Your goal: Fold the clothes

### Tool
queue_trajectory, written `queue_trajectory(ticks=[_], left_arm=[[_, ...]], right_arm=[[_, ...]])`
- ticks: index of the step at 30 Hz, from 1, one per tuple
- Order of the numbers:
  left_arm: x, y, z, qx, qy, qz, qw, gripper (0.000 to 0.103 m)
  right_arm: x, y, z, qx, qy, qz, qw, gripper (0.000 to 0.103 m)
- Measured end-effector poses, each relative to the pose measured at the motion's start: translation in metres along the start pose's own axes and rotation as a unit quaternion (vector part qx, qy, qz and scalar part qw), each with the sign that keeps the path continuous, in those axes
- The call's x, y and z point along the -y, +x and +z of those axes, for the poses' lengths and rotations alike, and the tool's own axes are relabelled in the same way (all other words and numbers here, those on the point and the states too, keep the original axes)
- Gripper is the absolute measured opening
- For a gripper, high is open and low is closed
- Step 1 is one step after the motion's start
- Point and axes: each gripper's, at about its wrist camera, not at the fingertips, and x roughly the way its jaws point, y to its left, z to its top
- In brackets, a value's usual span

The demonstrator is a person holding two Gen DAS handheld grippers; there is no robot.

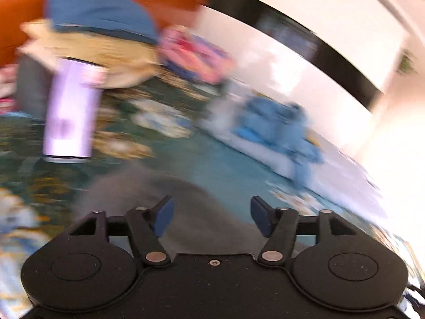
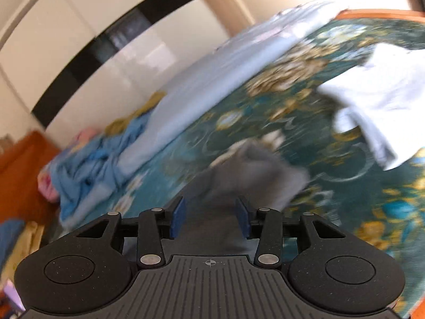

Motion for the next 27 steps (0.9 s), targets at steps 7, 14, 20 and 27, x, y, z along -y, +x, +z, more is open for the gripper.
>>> queue_trajectory(ticks=[7,14,20,27], left_arm=[[0.069,0.093,-0.052,-0.141,0.046,-0.058,0.9872,0.064],[0.113,0.139,-0.088,-0.168,0.124,-0.072,0.9753,0.061],[0.123,0.17,-0.08,-0.151,0.116,-0.059,0.9799,0.06],[0.123,0.203,-0.066,-0.148,0.111,-0.024,0.9824,0.06]], right_arm=[[-0.046,0.068,-0.021,-0.084,-0.031,0.034,0.995,0.038],[-0.079,0.089,-0.043,-0.112,-0.092,0.05,0.988,0.031],[-0.09,0.107,-0.034,-0.108,-0.108,0.041,0.987,0.031],[-0.077,0.126,-0.015,-0.103,-0.086,0.015,0.991,0.029]])
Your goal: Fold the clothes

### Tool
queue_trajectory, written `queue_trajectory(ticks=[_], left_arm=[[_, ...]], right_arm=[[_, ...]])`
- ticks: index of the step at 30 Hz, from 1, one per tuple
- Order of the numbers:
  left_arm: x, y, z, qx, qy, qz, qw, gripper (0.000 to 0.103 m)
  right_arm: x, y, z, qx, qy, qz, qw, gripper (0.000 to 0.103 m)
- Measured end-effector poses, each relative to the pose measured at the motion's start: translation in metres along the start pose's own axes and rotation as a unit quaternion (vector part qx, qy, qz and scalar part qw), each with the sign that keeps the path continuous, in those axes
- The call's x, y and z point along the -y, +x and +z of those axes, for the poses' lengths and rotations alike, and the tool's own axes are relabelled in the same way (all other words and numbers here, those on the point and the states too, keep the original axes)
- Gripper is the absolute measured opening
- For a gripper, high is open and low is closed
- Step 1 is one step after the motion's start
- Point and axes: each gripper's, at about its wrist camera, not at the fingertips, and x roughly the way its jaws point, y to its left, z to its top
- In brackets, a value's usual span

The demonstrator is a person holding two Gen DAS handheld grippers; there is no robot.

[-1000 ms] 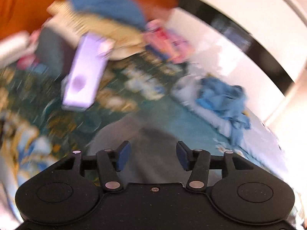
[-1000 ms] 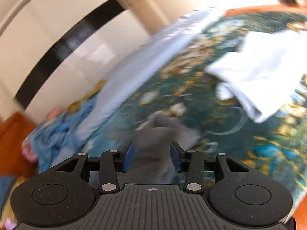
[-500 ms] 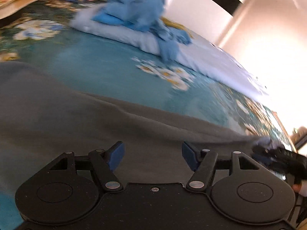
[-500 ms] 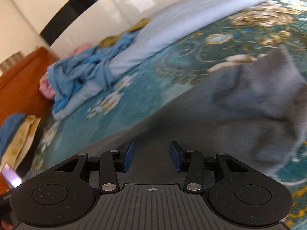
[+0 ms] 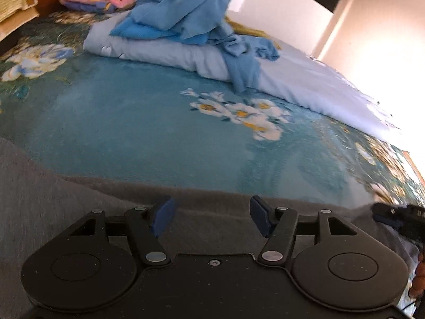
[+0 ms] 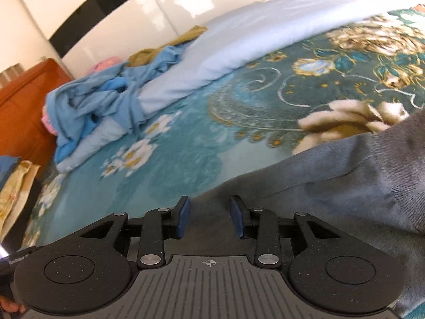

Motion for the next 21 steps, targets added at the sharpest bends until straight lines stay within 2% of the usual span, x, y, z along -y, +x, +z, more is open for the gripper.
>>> queue_trajectory(ticks=[3,5,8,10,11,13,17,18,21], left_arm=[[-0.002,-0.003,0.002,0.002,-0.011,-0.002,0.9999,0.06],[-0.002,-0.013,0.003,0.007,-0.011,-0.01,0.9999,0.061],[-0.008,-0.036,0.001,0.023,-0.02,-0.032,0.999,0.065],[-0.016,-0.052,-0.002,0.037,-0.031,-0.042,0.9979,0.068],[-0.02,-0.058,-0.006,0.042,-0.035,-0.043,0.9976,0.07],[-0.027,-0.064,-0.013,0.043,-0.045,-0.04,0.9973,0.07],[-0.037,-0.069,-0.024,0.027,-0.071,-0.045,0.9961,0.07],[-0.037,-0.071,-0.024,0.026,-0.072,-0.044,0.9961,0.07],[-0.034,-0.077,-0.025,0.028,-0.071,-0.048,0.9959,0.071]], right_arm=[[0.008,-0.008,-0.001,0.009,0.017,0.007,1.0,0.031],[0.013,-0.032,-0.004,0.034,0.023,0.019,0.999,0.033],[0.033,-0.075,-0.015,0.084,0.042,0.026,0.995,0.042],[0.054,-0.108,-0.028,0.127,0.052,-0.01,0.991,0.048],[0.065,-0.123,-0.038,0.149,0.055,-0.046,0.986,0.052],[0.092,-0.142,-0.057,0.173,0.097,-0.09,0.976,0.054],[0.13,-0.142,-0.072,0.159,0.171,-0.07,0.97,0.055],[0.132,-0.139,-0.072,0.162,0.175,-0.069,0.969,0.059],[0.139,-0.126,-0.07,0.166,0.21,-0.034,0.963,0.06]])
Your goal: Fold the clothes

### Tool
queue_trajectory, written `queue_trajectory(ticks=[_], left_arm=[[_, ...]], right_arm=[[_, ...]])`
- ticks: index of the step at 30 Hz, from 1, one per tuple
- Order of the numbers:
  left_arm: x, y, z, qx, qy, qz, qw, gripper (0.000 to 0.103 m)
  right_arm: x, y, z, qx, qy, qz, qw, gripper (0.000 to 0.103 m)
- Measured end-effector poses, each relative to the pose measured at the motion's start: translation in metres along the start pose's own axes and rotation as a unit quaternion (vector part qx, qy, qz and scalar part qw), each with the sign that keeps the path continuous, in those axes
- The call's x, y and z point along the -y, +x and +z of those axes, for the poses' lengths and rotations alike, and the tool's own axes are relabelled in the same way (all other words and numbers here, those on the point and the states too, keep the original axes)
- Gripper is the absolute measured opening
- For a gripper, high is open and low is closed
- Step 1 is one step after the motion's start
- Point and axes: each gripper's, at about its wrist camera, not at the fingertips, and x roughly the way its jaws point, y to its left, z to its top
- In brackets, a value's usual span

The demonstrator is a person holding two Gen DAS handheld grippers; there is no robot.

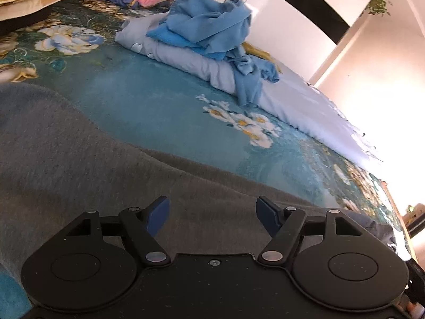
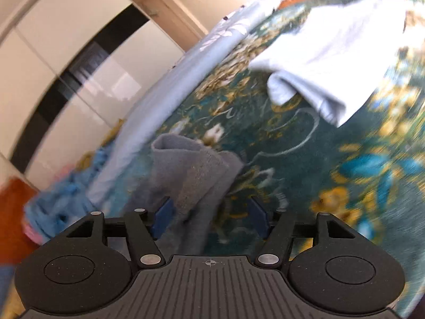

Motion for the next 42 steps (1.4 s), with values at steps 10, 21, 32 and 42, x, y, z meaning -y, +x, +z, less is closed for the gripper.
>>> queue_trajectory(ticks=[10,21,32,42], left_arm=[[-0.008,-0.024,-0.004,0.014,-0.027,-0.009,0.9995,0.072],[-0.042,-0.05,-0.011,0.039,-0.065,-0.004,0.9971,0.076],[-0.08,-0.085,-0.01,0.069,-0.103,-0.005,0.9923,0.078],[-0.081,-0.077,-0.014,0.047,-0.107,-0.04,0.9923,0.08]], right_arm=[[-0.018,0.035,0.002,-0.028,0.026,-0.011,0.999,0.021],[-0.196,-0.002,-0.031,0.007,-0.258,0.081,0.963,0.018],[-0.301,0.035,-0.208,-0.154,-0.459,0.134,0.865,0.018],[-0.292,0.01,-0.263,-0.209,-0.509,0.159,0.82,0.043]])
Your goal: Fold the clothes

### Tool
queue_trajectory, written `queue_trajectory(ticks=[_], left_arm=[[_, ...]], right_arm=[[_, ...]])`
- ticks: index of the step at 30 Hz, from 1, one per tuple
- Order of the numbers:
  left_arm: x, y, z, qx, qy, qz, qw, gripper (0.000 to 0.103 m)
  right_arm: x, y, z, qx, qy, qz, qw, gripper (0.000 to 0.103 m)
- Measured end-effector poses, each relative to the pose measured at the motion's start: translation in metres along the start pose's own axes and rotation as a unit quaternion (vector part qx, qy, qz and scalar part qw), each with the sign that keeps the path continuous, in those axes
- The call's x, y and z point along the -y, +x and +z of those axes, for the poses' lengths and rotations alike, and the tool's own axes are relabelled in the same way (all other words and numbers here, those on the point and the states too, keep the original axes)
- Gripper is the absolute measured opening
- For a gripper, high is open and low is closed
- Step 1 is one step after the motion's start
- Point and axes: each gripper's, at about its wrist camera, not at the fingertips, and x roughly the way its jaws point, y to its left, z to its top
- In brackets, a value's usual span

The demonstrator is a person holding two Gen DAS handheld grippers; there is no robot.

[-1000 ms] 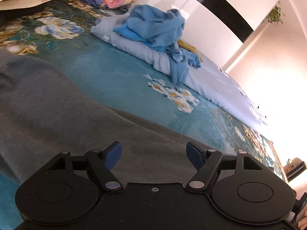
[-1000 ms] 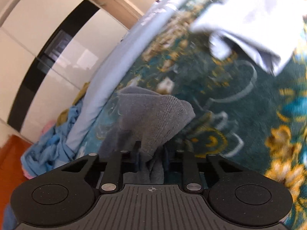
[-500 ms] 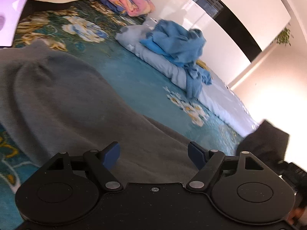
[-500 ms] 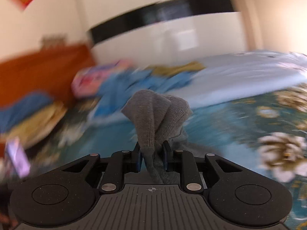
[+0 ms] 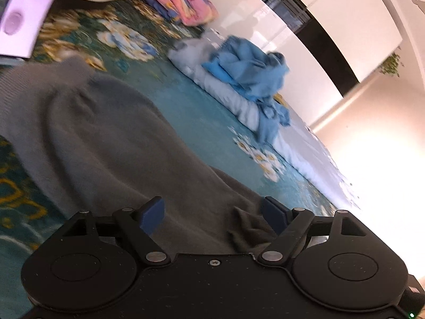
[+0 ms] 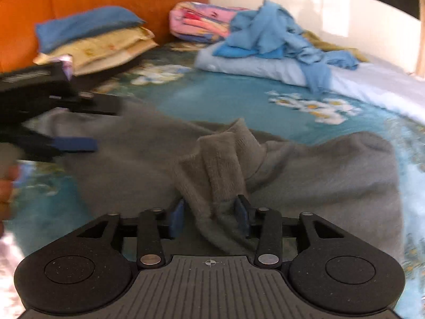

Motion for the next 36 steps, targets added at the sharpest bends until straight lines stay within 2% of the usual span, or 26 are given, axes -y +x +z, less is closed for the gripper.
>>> queue_trajectory(ticks=[1,3,4,7,10,13,14,16,17,18,21,25,29,30,31,33,35,36], left_arm=[[0.004,0.004,-0.002,-0.008,0.004,-0.009,0.9999,0.081],[0.015,0.014,-0.007,-0.027,0.015,-0.025,0.9992,0.085],[0.019,0.02,-0.009,-0.036,0.021,-0.031,0.9987,0.086],[0.032,0.041,-0.015,-0.066,0.027,-0.051,0.9961,0.086],[0.044,0.058,-0.021,-0.084,0.031,-0.052,0.9947,0.087],[0.052,0.075,-0.026,-0.094,0.03,-0.028,0.9947,0.086],[0.052,0.078,-0.027,-0.092,0.024,-0.027,0.9951,0.081],[0.05,0.079,-0.028,-0.081,0.01,-0.02,0.9964,0.053],[0.049,0.078,-0.029,-0.075,0.003,-0.015,0.997,0.022],[0.048,0.076,-0.029,-0.068,-0.003,-0.011,0.9976,0.01],[0.044,0.062,-0.023,-0.042,0.003,-0.017,0.999,0.011],[0.026,0.062,-0.023,-0.056,-0.009,0.012,0.9983,0.017],[0.012,0.043,-0.019,-0.049,-0.041,-0.001,0.998,0.044],[0.009,0.034,-0.015,-0.045,-0.047,-0.007,0.9978,0.045],[0.007,0.021,-0.011,-0.032,-0.049,-0.012,0.9982,0.047],[0.003,-0.011,-0.002,0.021,-0.033,-0.002,0.9992,0.066],[-0.006,-0.043,0.001,0.093,-0.023,0.06,0.9936,0.078],[-0.012,-0.055,0.002,0.116,-0.028,0.101,0.9878,0.078]], right_arm=[[0.001,-0.007,-0.002,0.006,0.003,0.01,1.0,0.043],[0.007,-0.023,-0.008,0.021,0.026,0.016,0.999,0.053],[0.013,-0.03,-0.01,0.028,0.045,0.011,0.999,0.056],[0.036,-0.049,-0.02,0.043,0.106,-0.013,0.993,0.056],[0.057,-0.065,-0.029,0.051,0.144,-0.042,0.987,0.056],[0.074,-0.078,-0.04,0.056,0.172,-0.067,0.981,0.056],[0.08,-0.082,-0.044,0.057,0.183,-0.072,0.979,0.056],[0.091,-0.085,-0.049,0.06,0.204,-0.077,0.974,0.056],[0.096,-0.086,-0.051,0.061,0.213,-0.08,0.972,0.056],[0.1,-0.087,-0.052,0.062,0.217,-0.081,0.971,0.056],[0.107,-0.089,-0.055,0.065,0.223,-0.085,0.969,0.056],[0.113,-0.081,-0.059,0.061,0.234,-0.077,0.967,0.056],[0.111,-0.083,-0.058,0.072,0.23,-0.066,0.968,0.056],[0.112,-0.084,-0.058,0.076,0.23,-0.067,0.968,0.056],[0.113,-0.086,-0.057,0.078,0.23,-0.068,0.968,0.056],[0.116,-0.088,-0.058,0.083,0.236,-0.07,0.966,0.057],[0.119,-0.091,-0.062,0.09,0.247,-0.074,0.962,0.057],[0.121,-0.093,-0.065,0.096,0.255,-0.076,0.959,0.057]])
